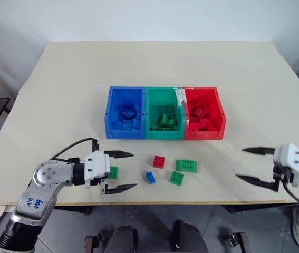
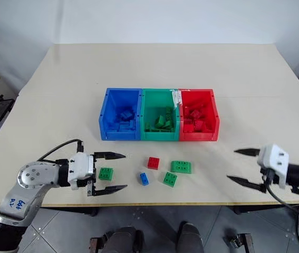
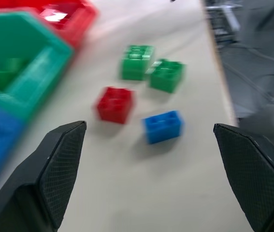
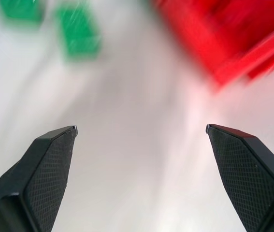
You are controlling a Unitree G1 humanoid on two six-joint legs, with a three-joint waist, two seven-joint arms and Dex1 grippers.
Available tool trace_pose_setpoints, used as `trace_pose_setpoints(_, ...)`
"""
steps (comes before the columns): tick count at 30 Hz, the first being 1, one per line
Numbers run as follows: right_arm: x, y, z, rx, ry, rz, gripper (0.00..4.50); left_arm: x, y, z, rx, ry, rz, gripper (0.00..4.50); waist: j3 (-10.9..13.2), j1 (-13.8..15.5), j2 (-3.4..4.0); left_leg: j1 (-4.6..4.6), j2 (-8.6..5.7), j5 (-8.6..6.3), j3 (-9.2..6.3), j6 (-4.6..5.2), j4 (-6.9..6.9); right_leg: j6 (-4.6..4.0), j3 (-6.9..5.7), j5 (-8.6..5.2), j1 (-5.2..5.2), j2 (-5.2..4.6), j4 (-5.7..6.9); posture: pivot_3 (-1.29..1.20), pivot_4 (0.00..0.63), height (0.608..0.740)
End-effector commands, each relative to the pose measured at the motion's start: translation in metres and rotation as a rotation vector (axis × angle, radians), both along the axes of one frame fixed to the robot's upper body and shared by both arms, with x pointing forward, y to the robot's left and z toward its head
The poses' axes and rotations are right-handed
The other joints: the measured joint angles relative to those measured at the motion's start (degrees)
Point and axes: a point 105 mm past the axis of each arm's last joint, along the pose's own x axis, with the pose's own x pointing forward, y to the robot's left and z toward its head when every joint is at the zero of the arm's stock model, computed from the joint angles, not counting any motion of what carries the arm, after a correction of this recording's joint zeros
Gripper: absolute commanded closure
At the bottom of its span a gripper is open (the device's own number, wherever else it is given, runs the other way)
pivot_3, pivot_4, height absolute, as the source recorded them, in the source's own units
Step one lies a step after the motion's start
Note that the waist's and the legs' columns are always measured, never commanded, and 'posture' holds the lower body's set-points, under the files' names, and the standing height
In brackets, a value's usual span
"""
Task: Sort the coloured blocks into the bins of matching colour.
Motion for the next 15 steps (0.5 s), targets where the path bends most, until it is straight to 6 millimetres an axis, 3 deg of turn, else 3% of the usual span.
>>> trace_pose_setpoints(1, 0.004, 0.014, 0.009, -0.009, -0.054, 0.04, 0.03, 0.0, 0.002, 0.008, -0.014, -0.016, -0.005, 0.0, 0.0, -0.4, 0.0, 0.02, 0.03, 0.0, 0.01, 0.0, 0.0, -0.02, 0.01, 0.01, 0.0, 0.01, 0.02, 0.0, 0.15, 0.74)
trace_pose_setpoints(8, 0.021, 0.076, 0.0, -0.031, 0.073, 0.156, 0.03, -0.001, 0.014, 0.007, -0.002, -0.001, 0.042, 0.0, 0.0, -0.9, 0.01, 0.04, 0.07, 0.0, -0.02, -0.01, 0.0, -0.03, 0.01, 0.01, -0.02, 0.01, 0.05, 0.0, 0.15, 0.74)
trace_pose_setpoints(15, 0.039, 0.111, -0.018, -0.05, 0.131, 0.216, 0.03, -0.01, 0.014, 0.009, -0.001, -0.01, 0.036, 0.0, 0.0, 0.1, -0.01, -0.04, 0.04, -0.02, -0.06, -0.01, 0.05, -0.03, -0.03, 0.01, -0.03, 0.01, 0.01, 0.0, 0.15, 0.74)
